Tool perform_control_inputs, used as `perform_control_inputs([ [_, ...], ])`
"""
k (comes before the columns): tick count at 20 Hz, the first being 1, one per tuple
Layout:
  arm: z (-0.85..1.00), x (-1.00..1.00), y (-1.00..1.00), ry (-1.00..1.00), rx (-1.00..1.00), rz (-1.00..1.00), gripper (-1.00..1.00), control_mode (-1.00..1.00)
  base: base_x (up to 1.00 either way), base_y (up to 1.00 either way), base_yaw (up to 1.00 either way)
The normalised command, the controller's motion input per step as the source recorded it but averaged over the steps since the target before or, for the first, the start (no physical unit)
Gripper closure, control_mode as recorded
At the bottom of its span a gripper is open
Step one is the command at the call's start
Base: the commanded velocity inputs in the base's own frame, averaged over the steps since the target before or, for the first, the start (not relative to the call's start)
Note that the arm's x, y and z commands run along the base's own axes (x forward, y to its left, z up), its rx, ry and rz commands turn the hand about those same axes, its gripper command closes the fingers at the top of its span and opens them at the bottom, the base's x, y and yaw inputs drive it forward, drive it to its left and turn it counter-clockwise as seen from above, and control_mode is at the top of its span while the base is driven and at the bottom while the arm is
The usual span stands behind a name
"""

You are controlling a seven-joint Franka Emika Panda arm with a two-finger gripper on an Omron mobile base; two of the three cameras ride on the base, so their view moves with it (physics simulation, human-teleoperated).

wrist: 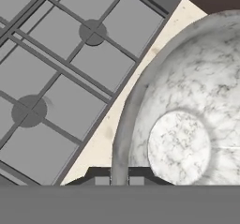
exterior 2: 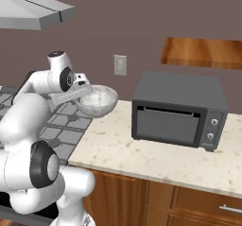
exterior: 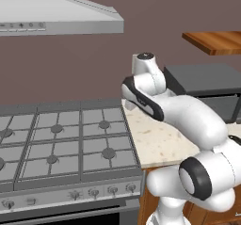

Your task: Pick the cup and bowl from the counter and place them on the counter next to the sink.

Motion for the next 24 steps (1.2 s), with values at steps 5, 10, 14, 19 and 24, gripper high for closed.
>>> perform_control_inputs([
  [5, 0.01, -0.27, 0.01, -0.01, -0.07, -0.03, 1.00, -1.00, 0.00, 0.00, 0.00],
  [10, 0.02, -0.76, 0.00, -0.11, -0.06, -0.09, 1.00, -1.00, 0.00, 0.00, 0.00],
  [14, 0.11, -0.92, 0.00, -0.12, 0.00, -0.14, 1.00, -1.00, 0.00, 0.00, 0.00],
  [19, 0.04, -0.66, 0.00, -0.04, 0.00, -0.13, 1.00, -1.00, 0.00, 0.00, 0.00],
  [24, 0.03, -0.01, -0.28, 0.04, 0.00, -0.13, 1.00, -1.00, 0.00, 0.00, 0.00],
])
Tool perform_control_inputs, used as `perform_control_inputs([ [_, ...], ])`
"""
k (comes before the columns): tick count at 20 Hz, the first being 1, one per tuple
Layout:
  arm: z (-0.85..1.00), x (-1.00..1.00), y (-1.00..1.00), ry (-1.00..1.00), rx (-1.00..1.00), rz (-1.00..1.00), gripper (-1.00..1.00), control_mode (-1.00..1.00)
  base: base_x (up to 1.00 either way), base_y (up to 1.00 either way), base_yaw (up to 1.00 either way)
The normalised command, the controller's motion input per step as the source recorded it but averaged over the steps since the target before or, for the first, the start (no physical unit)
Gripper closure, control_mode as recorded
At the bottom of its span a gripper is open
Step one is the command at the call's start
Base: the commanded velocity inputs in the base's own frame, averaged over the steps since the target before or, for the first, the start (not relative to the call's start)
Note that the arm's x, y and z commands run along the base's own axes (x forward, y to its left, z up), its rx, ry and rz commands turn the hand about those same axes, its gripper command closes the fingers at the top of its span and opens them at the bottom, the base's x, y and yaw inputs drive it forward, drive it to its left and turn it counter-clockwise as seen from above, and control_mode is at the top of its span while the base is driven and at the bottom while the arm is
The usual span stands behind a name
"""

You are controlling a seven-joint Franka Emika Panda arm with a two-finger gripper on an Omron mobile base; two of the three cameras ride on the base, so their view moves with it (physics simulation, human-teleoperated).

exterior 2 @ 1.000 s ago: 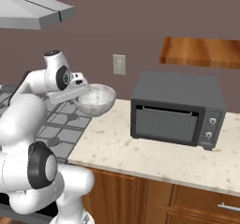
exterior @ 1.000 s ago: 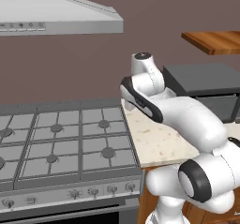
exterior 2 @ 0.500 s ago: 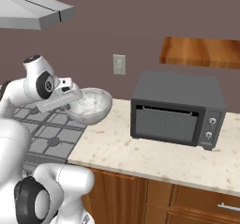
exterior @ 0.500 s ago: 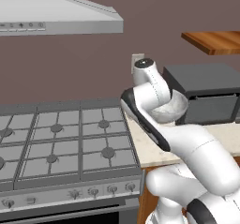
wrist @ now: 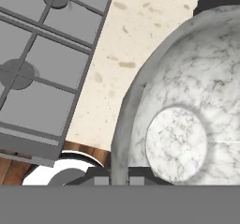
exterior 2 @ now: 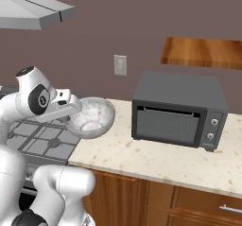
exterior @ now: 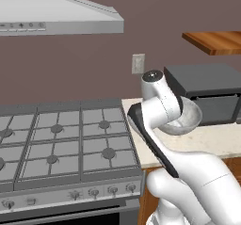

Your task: Pick the cup and bowl from the counter and place them on the counter next to the sink.

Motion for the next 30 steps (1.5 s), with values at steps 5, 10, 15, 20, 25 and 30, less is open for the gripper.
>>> perform_control_inputs([
  [5, 0.00, 0.00, -0.50, 0.02, 0.00, -0.09, 1.00, -1.00, 0.00, 0.00, 0.00],
  [10, 0.01, -0.09, -0.42, 0.00, 0.00, -0.10, 1.00, -1.00, 0.00, 0.00, 0.00],
  [15, 0.05, -0.34, -0.40, 0.00, 0.01, -0.08, 1.00, -1.00, 0.00, 0.00, 0.00],
  [20, 0.06, -0.08, 0.00, -0.05, 0.00, 0.00, 1.00, -1.00, 0.00, 0.00, 0.00],
  [25, 0.00, 0.00, 0.00, 0.00, 0.00, 0.00, 1.00, -1.00, 0.00, 0.00, 0.00],
  [30, 0.00, 0.00, 0.00, 0.00, 0.00, 0.00, 1.00, 1.00, 0.00, 0.00, 0.00],
])
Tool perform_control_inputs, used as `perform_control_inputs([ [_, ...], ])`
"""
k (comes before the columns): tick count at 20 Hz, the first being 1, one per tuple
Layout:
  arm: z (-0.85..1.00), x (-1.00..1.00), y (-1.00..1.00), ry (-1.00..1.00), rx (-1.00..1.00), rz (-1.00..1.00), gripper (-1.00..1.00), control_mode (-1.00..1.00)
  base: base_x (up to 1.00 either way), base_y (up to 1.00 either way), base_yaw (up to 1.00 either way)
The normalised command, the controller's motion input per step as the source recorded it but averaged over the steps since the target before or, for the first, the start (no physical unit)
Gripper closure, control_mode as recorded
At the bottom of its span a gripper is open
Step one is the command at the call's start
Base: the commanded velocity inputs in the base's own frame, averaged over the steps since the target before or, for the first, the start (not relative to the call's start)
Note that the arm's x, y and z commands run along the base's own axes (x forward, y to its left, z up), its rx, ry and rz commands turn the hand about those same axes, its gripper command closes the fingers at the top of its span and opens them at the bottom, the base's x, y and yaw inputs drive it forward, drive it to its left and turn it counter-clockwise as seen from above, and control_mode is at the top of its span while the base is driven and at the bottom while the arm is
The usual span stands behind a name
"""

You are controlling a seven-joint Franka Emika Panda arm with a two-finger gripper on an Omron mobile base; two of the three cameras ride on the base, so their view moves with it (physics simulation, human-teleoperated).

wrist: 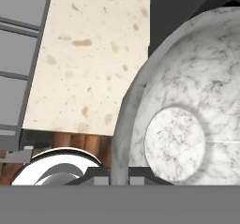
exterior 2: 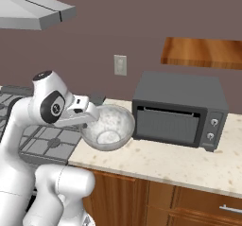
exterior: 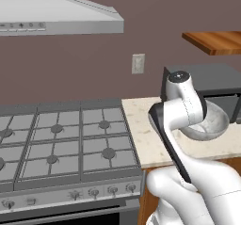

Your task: Pick the cup and bowl from the counter and place them on the counter next to the sink.

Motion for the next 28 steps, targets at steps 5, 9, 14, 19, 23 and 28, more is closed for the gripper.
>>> perform_control_inputs([
  [5, 0.00, 0.00, 0.00, 0.00, 0.00, 0.00, 1.00, 1.00, -0.91, 0.19, 0.00],
  [9, 0.00, 0.00, 0.00, 0.00, 0.00, 0.00, 1.00, 1.00, -0.85, 0.34, 0.00],
  [14, 0.00, 0.00, 0.00, 0.00, 0.00, 0.00, 1.00, 1.00, 0.07, 0.23, 0.42],
  [19, 0.00, 0.00, 0.00, 0.00, 0.00, 0.00, 1.00, 1.00, 0.00, 0.08, 0.96],
  [23, 0.00, 0.00, 0.00, 0.00, 0.00, 0.00, 1.00, 1.00, 0.00, 0.00, 1.00],
  [28, 0.00, 0.00, 0.00, 0.00, 0.00, 0.00, 1.00, 1.00, 0.03, 0.00, 0.99],
])
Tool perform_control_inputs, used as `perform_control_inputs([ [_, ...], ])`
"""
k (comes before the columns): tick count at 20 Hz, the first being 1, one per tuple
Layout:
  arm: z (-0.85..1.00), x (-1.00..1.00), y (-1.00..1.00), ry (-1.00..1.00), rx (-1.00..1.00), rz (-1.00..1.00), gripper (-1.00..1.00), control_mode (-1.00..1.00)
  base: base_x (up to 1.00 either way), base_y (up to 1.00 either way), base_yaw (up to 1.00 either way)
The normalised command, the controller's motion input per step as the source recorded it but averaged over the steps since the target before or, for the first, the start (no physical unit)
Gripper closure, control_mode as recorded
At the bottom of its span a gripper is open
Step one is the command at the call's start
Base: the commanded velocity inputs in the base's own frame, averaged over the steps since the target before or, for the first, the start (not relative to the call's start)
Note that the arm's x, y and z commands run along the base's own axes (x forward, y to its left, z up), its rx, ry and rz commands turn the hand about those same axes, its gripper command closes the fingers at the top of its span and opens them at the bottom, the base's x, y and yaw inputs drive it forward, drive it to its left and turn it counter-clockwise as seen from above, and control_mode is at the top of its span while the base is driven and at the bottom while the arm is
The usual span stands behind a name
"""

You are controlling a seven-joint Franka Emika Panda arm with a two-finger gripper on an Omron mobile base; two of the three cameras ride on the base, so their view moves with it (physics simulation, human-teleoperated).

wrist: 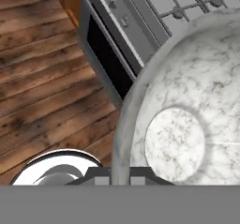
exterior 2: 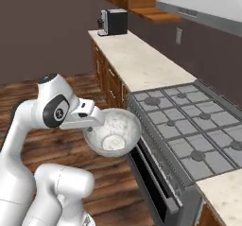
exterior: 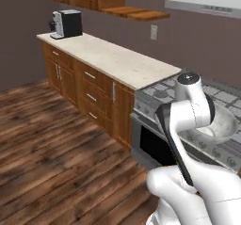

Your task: Pick the cup and bowl from the counter and place them on the counter next to the sink.

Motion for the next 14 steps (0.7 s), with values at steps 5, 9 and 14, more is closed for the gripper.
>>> perform_control_inputs([
  [5, 0.00, 0.00, 0.00, 0.00, 0.00, 0.00, 1.00, 1.00, 0.05, 0.00, 0.98],
  [9, 0.00, 0.00, 0.00, 0.00, 0.00, 0.00, 1.00, 1.00, 0.01, 0.00, 0.97],
  [14, 0.00, 0.00, 0.00, 0.00, 0.00, 0.00, 1.00, 1.00, 0.07, -0.10, 0.90],
])
